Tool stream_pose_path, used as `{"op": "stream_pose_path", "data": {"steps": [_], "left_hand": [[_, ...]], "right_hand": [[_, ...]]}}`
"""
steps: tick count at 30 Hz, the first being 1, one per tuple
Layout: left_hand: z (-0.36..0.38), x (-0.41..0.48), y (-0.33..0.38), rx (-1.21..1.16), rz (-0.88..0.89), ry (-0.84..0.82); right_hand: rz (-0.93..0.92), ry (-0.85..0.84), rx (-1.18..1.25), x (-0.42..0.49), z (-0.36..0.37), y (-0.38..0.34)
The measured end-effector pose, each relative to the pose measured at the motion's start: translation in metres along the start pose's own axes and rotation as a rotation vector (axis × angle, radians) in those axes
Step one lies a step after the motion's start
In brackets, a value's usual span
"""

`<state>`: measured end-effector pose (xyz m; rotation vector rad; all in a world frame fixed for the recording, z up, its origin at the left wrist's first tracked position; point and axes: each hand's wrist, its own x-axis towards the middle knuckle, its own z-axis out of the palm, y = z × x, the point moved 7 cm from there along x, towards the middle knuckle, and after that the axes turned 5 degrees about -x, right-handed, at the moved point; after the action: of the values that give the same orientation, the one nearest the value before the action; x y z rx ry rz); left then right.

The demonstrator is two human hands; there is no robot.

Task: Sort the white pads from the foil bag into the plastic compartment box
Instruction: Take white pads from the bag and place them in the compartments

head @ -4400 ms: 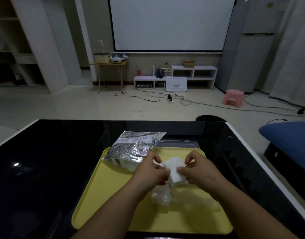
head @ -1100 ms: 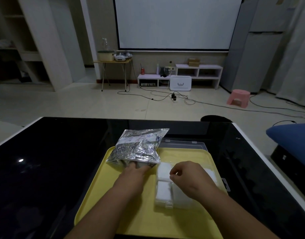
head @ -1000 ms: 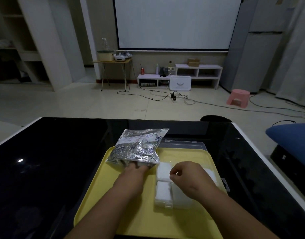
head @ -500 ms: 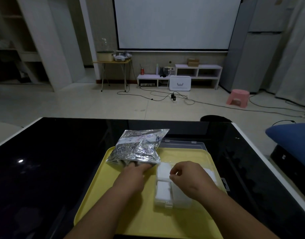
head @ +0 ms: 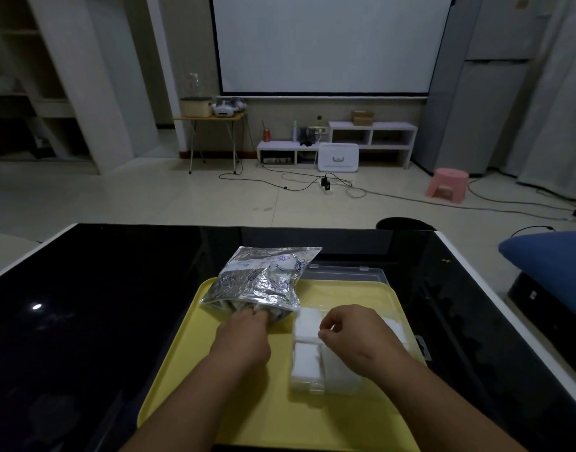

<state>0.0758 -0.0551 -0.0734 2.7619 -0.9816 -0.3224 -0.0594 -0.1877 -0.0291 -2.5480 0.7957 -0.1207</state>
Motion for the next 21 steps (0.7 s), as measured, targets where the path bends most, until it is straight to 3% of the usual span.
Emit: {"op": "stream_pose_path", "data": {"steps": [6,16,21], "left_hand": [[-0.015,-0.006,0.006,-0.038,0.022,-0.021],[-0.043,-0.012,0.003,-0.122,0.074,0.193],[-0.024,-0.008,-0.003,-0.144,0.054,0.147]], "right_hand": [[-0.004,0.002,0.003,-0.001,-0.001,-0.001],[-0.027,-0.033,0.033,-0.006,0.001,-0.006],[-0.133,-0.076,0.039,-0.008,0.008,-0.018]]}}
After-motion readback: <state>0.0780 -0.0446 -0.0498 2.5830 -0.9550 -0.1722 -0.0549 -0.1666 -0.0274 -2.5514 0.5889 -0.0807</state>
